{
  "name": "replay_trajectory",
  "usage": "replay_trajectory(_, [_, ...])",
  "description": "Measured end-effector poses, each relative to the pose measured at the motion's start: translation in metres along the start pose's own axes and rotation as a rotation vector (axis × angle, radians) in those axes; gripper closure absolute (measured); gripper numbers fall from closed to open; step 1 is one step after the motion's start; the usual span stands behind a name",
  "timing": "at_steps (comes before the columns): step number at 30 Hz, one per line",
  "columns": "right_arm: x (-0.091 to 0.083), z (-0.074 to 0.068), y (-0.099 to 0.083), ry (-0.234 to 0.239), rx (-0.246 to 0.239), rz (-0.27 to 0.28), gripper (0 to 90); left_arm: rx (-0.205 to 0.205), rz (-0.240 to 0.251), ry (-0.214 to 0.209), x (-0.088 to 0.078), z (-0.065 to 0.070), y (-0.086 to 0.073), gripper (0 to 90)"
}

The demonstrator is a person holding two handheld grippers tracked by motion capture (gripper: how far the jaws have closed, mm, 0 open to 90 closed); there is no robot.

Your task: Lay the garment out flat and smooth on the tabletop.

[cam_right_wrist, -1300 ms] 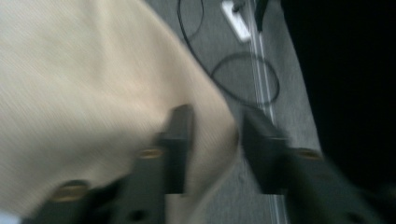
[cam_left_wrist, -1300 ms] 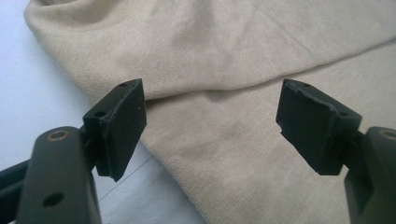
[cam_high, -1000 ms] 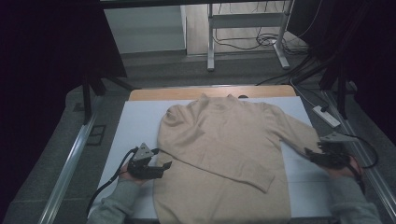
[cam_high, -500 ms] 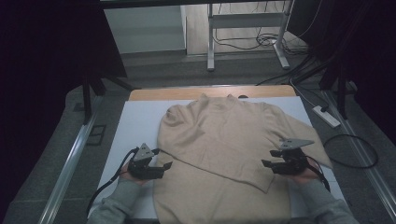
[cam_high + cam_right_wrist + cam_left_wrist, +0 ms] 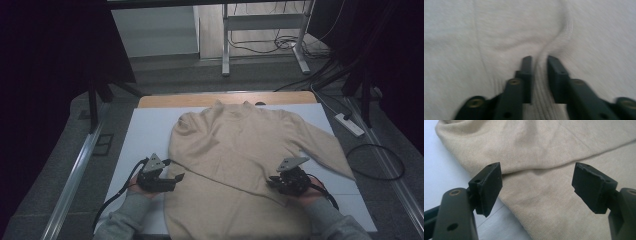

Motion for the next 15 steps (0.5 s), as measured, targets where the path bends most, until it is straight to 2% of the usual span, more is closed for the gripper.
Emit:
replay_trajectory(4, [0.006, -0.012, 0.018, 0.034, -0.019, 0.043, 80.5, 0.0, 0.002, 0.003, 0.0, 0.0, 0.0, 24.5])
replay_trajectory(6, [0.011, -0.021, 0.035, 0.06, -0.029, 0.088, 80.7, 0.0, 0.001, 0.005, 0.0, 0.0, 0.0, 24.4])
replay_trajectory(7, [0.015, -0.029, 0.046, 0.087, -0.031, 0.116, 80.9, -0.003, 0.005, 0.006, -0.001, 0.0, 0.001, 24.5])
replay_trajectory(9, [0.024, -0.051, 0.071, 0.144, -0.063, 0.172, 80.9, -0.005, 0.009, 0.01, -0.002, 0.0, 0.001, 24.5])
replay_trajectory(12, [0.04, -0.095, 0.104, 0.282, -0.139, 0.25, 80.4, -0.003, 0.01, 0.015, -0.003, -0.001, 0.001, 24.4])
replay_trajectory(13, [0.046, -0.109, 0.11, 0.337, -0.155, 0.259, 78.9, -0.003, 0.01, 0.016, -0.003, -0.001, 0.001, 24.4])
replay_trajectory(14, [0.05, -0.12, 0.114, 0.38, -0.166, 0.253, 73.4, -0.004, 0.009, 0.016, -0.003, -0.001, 0.0, 24.4])
replay_trajectory(15, [0.053, -0.127, 0.114, 0.401, -0.175, 0.245, 66.5, -0.001, 0.005, 0.015, -0.003, -0.002, 0.0, 24.3])
Point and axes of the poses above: each handheld gripper's, and its own axes: x roughly forward along the jaws, y roughly out of its top, z roughly to its right, the point moved 6 cm from there along x, roughly forward along the jaws, and after that the axes turned 1 degree about -x, right-handed, at the moved point
